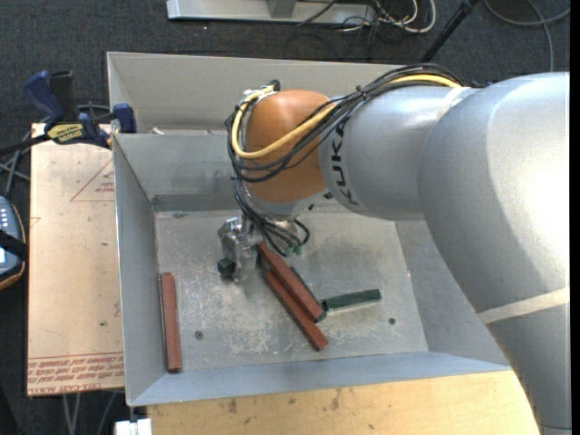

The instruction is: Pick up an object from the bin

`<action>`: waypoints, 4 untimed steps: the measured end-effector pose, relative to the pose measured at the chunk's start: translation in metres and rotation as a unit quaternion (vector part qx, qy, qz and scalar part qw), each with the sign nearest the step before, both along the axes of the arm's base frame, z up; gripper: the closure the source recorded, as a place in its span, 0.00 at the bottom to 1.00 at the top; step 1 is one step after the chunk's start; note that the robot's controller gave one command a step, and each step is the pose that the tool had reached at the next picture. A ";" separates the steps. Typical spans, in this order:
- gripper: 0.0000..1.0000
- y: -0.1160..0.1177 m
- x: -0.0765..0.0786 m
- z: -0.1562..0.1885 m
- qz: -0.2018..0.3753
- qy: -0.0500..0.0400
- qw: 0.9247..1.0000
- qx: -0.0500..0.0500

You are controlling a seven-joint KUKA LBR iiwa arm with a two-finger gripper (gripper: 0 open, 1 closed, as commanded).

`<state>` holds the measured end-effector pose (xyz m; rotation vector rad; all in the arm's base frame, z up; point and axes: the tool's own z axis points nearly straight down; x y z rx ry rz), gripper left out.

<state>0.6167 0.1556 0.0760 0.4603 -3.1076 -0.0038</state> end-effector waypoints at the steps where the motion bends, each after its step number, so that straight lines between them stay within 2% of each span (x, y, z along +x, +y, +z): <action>1: 1.00 0.000 -0.001 0.020 0.000 0.003 1.000 -0.001; 2: 1.00 0.000 0.001 0.037 0.000 -0.001 1.000 0.000; 4: 1.00 0.001 0.000 0.069 0.000 -0.001 1.000 0.000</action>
Offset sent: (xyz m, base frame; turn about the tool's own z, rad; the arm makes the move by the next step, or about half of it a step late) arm 0.0000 0.0000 0.0233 0.0000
